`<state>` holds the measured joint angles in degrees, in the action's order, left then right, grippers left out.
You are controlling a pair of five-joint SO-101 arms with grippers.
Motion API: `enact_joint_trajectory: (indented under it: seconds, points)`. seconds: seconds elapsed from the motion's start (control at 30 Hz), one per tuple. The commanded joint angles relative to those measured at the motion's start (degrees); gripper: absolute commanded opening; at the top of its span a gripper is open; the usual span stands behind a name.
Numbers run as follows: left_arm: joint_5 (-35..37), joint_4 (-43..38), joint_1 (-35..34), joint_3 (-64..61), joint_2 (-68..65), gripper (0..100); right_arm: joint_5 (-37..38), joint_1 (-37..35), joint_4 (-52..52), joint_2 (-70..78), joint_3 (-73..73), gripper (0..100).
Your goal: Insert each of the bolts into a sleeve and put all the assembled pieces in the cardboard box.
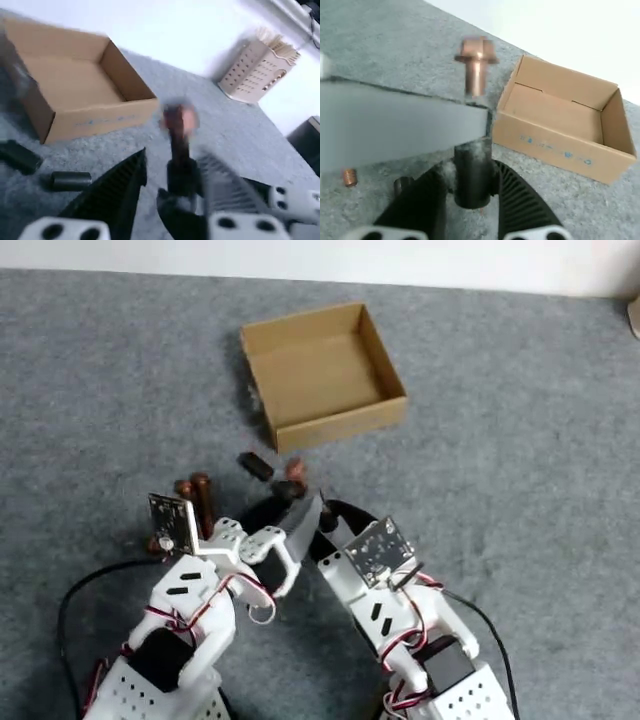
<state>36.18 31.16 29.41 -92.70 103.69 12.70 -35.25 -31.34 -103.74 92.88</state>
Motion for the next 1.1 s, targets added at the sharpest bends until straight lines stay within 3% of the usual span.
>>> enact_joint_trajectory:
  seconds: [0.0, 0.27, 0.47, 0.83, 0.93, 1.07]
  points:
    - [-1.6, 0.4, -0.6, 0.8, 0.0, 37, -0.5, 0.7, 0.9, -0.7, -0.7, 0.5]
    - [1.4, -0.1, -0.6, 0.8, 0.4, 28, -0.5, 0.7, 0.9, -0.7, -0.6, 0.5]
    - [6.1, 0.3, -2.9, 4.5, 0.5, 28, -0.4, 0.7, 1.1, -0.7, 0.5, 0.5]
    - [6.0, 0.3, -7.1, 4.3, 0.5, 28, 2.3, 0.7, 1.2, -0.7, 1.4, 0.5]
    - [6.0, 0.3, -11.6, 4.2, 0.0, 27, 2.3, 0.7, 1.2, -0.7, 1.4, 0.5]
    - [1.5, 0.4, -18.2, 3.6, 0.0, 15, 2.3, 0.7, 1.0, -0.7, 1.5, 0.5]
